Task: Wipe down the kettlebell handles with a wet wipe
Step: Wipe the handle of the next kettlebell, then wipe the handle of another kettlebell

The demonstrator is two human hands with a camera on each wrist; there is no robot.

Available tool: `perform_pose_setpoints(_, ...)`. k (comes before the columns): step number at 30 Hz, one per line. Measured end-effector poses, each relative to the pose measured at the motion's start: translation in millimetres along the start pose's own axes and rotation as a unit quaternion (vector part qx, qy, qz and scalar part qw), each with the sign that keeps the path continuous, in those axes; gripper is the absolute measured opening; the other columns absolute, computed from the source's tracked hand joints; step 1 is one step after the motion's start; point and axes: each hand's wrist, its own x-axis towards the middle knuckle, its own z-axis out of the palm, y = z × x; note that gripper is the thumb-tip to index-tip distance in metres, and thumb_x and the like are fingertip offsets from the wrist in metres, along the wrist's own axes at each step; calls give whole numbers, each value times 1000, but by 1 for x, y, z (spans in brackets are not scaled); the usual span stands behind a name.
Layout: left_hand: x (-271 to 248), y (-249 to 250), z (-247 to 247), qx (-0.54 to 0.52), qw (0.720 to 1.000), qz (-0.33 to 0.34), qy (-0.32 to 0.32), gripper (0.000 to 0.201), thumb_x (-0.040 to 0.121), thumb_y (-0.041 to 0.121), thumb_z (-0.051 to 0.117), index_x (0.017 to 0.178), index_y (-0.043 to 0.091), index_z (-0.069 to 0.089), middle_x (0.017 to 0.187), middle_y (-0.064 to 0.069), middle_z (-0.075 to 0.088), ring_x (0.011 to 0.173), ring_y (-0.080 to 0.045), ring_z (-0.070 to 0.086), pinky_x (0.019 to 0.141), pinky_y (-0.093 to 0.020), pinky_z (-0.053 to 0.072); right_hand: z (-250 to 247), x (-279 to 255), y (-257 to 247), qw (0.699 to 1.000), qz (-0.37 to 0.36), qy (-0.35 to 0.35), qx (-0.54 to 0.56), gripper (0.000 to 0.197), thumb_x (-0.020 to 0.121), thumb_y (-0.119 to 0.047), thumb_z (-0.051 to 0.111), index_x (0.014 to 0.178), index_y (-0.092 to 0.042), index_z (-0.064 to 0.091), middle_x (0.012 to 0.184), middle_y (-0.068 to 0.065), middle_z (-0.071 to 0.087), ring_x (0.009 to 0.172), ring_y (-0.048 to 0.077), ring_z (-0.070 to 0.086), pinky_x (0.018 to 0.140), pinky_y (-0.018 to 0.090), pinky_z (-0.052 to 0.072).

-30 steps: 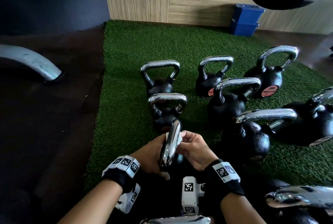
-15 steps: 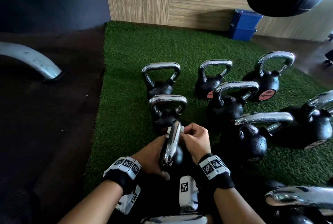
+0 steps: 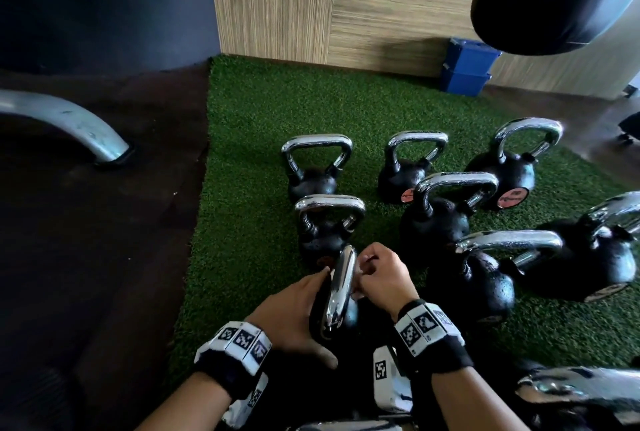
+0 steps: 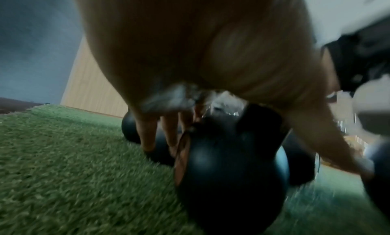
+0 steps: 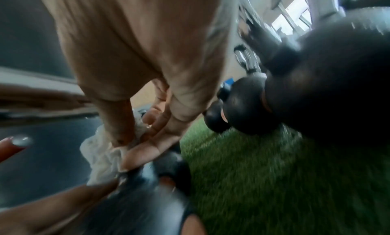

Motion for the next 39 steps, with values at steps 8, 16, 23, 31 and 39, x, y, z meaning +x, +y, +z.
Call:
perform_pose_setpoints(8, -21, 53, -35, 44, 990, 16, 130, 84, 64, 73, 73, 138, 51, 38, 117, 28, 47, 102, 1, 58, 87, -27, 54, -37, 7, -42, 946, -216, -119, -211, 46, 78, -13, 70, 120, -28, 73, 107, -1, 77, 97, 0, 66, 84, 5, 45)
perform_pose_setpoints(16, -8, 86, -73, 244, 967, -69, 5, 94, 69, 50, 76, 145, 67, 23, 123, 16, 57, 113, -17, 64, 91, -38, 54, -60, -15, -41, 951, -133, -130, -248, 36, 80, -9, 54, 106, -20, 75, 97, 9, 72, 91, 29, 70, 79, 31, 59)
perform_pose_setpoints(23, 1, 93, -90, 308, 947, -70, -58, 96, 81, 22, 79, 148, 65, 25, 108, 10, 56, 106, -14, 62, 85, -26, 46, -59, -37, -33, 950, -100, -120, -271, 20, 84, -7, 61, 102, -8, 69, 97, 11, 64, 95, 32, 68, 71, 29, 52)
perform_pose_setpoints(31, -6, 95, -84, 312, 943, -97, -57, 95, 84, 10, 74, 152, 57, 27, 108, 11, 53, 106, -15, 61, 88, -30, 50, -67, -53, -36, 962, -90, -127, -226, 22, 88, -9, 60, 108, -6, 67, 112, 14, 67, 105, 32, 67, 84, 34, 58)
perform_pose_setpoints(39, 10, 71, -114, 55, 977, -205, 15, 72, 80, -18, 44, 132, 28, 65, 121, 7, 70, 106, -12, 70, 60, -14, 50, -95, -40, -49, 994, -61, -63, -61, 24, 84, -10, 57, 92, -12, 80, 92, 9, 75, 91, 28, 72, 79, 29, 59)
